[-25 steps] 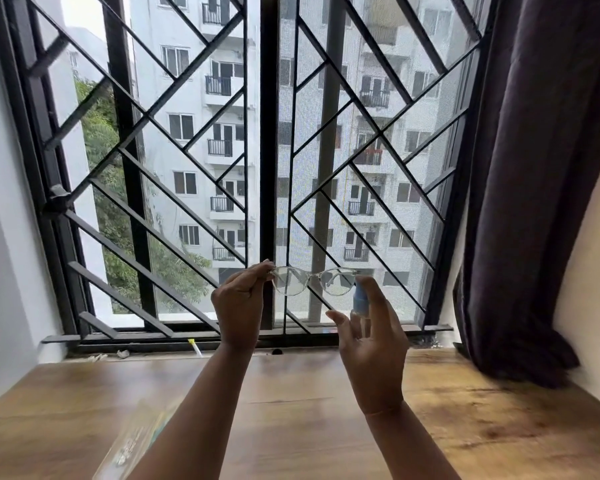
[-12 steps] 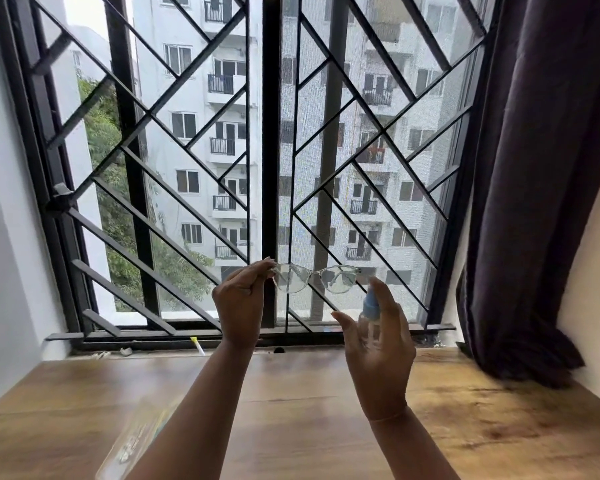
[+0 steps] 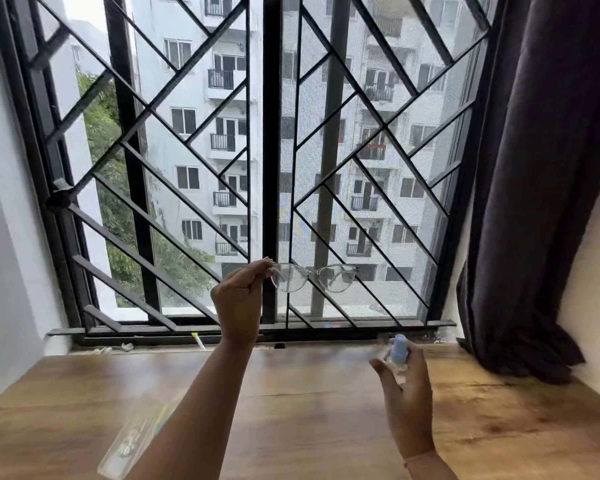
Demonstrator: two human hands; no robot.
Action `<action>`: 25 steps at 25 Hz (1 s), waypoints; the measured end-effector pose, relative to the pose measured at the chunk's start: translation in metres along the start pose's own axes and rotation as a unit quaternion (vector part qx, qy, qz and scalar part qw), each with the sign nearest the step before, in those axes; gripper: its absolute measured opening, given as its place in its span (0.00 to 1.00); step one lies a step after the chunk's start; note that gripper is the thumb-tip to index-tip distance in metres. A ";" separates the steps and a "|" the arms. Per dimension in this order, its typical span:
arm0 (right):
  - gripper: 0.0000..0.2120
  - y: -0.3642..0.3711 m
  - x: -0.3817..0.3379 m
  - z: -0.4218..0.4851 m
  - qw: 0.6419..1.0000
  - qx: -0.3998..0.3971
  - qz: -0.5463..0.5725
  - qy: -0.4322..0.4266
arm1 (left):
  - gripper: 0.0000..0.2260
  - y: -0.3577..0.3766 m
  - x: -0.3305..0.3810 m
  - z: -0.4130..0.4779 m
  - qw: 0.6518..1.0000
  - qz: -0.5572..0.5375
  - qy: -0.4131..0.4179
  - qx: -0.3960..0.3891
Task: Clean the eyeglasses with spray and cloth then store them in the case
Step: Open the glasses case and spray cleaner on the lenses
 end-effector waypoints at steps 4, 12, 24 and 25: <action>0.17 -0.006 0.046 -0.021 0.993 -0.043 0.026 0.110 | 0.08 0.001 0.001 -0.001 1.000 -0.008 -0.006 -0.002; 0.23 -0.011 0.094 -0.060 0.972 -0.146 -0.018 0.182 | 0.09 0.000 0.001 -0.003 1.000 -0.001 -0.009 0.008; 0.24 -0.014 0.108 -0.079 0.953 -0.169 -0.007 0.253 | 0.07 0.000 0.000 -0.004 1.000 0.016 0.004 0.008; 0.21 -0.014 0.112 -0.081 0.950 -0.172 -0.015 0.259 | 0.07 0.000 -0.001 -0.004 1.000 0.020 0.009 0.012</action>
Point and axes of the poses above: each hand's wrist, its own z-axis towards the middle knuckle, its own y-axis out of the palm, x = y × z, the point moved 5 cm from there along z, towards the middle knuckle, and after that the axes turned 7 degrees about -y, right-handed, at the moved point
